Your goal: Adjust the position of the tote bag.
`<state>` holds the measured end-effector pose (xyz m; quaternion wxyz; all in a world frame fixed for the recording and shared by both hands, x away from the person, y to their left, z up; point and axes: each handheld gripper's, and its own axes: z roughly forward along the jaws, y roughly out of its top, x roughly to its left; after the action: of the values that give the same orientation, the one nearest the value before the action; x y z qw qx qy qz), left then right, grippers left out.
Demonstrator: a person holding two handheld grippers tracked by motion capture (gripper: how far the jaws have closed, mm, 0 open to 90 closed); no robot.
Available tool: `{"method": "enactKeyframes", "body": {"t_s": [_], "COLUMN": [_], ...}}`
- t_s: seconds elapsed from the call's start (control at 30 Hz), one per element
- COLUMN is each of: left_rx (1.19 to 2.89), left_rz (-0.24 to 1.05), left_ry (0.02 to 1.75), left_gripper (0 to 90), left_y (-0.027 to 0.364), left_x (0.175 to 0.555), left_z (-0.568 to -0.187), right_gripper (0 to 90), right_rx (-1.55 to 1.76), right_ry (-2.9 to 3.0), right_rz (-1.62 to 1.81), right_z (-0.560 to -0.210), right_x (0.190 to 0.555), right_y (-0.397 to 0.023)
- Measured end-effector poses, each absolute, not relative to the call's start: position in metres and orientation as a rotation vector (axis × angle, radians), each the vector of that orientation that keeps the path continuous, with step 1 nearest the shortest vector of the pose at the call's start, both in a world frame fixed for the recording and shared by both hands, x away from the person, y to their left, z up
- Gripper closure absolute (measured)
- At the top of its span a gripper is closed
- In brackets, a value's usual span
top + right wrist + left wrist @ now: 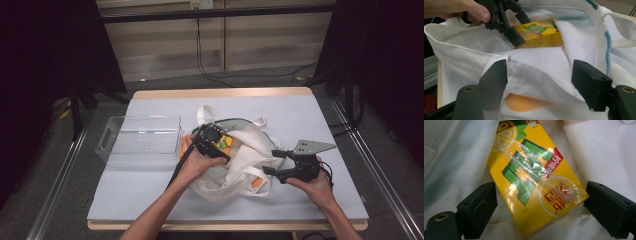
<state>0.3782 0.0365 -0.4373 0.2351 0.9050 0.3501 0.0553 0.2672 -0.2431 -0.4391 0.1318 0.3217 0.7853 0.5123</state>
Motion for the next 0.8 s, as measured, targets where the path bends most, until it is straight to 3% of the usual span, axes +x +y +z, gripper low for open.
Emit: {"method": "enactKeyframes", "body": {"t_s": [0.33, 0.63, 0.8], "left_rx": [2.477, 2.487, 2.476], "left_rz": [0.180, 0.162, 0.160], "left_ry": [0.999, 0.988, 1.010], "left_gripper": [11.1, 23.8, 26.3], "left_y": [0.032, 0.037, 0.042], "left_x": [0.378, 0.377, 0.377], "left_z": [-0.442, -0.438, -0.435], "right_gripper": [30.9, 31.8, 31.8], "right_rx": [0.932, 0.930, 0.930], "right_ry": [2.286, 2.291, 2.287], "right_rz": [1.481, 1.480, 1.487], "right_z": [-0.439, -0.440, -0.440], "right_x": [0.267, 0.267, 0.266], "right_y": [-0.244, -0.244, -0.245]}}
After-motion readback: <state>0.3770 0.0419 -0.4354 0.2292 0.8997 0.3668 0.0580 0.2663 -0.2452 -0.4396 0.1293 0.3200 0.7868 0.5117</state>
